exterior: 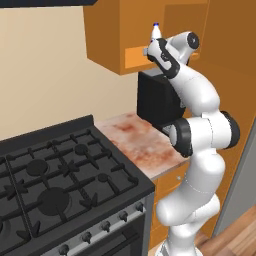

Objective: Pick the bottled water from the counter and place it in the open cabinet.

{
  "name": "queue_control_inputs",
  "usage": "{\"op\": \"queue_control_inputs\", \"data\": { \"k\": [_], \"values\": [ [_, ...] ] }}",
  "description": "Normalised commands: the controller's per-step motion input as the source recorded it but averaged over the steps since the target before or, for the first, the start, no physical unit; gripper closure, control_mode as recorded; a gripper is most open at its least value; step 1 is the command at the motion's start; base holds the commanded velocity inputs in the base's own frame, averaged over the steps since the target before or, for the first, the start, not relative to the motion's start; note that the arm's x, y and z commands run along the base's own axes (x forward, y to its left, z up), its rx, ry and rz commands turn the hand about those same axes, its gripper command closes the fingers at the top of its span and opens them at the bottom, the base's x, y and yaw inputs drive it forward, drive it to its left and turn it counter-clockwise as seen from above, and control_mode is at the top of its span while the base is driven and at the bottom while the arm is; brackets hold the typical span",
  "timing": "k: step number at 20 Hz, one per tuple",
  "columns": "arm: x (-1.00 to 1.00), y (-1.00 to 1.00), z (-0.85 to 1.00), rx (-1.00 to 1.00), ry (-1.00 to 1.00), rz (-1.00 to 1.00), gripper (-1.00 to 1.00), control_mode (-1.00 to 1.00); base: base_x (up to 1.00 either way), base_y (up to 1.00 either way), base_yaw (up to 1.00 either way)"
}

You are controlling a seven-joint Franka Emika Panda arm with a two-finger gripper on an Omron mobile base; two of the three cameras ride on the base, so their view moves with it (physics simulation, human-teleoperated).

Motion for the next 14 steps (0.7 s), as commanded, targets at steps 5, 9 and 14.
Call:
{"op": "queue_control_inputs", "data": {
  "k": [5, 9, 14],
  "values": [
    [0.08, 0.04, -0.11, 0.00, -0.06, 0.00, 1.00, -1.00, 0.00, 0.00, 0.00],
    [0.01, 0.04, -0.12, 0.00, -0.03, 0.00, 1.00, -1.00, 0.00, 0.00, 0.00],
    [0.00, 0.01, -0.17, 0.00, -0.03, 0.00, 1.00, -1.00, 0.00, 0.00, 0.00]
  ]
}}
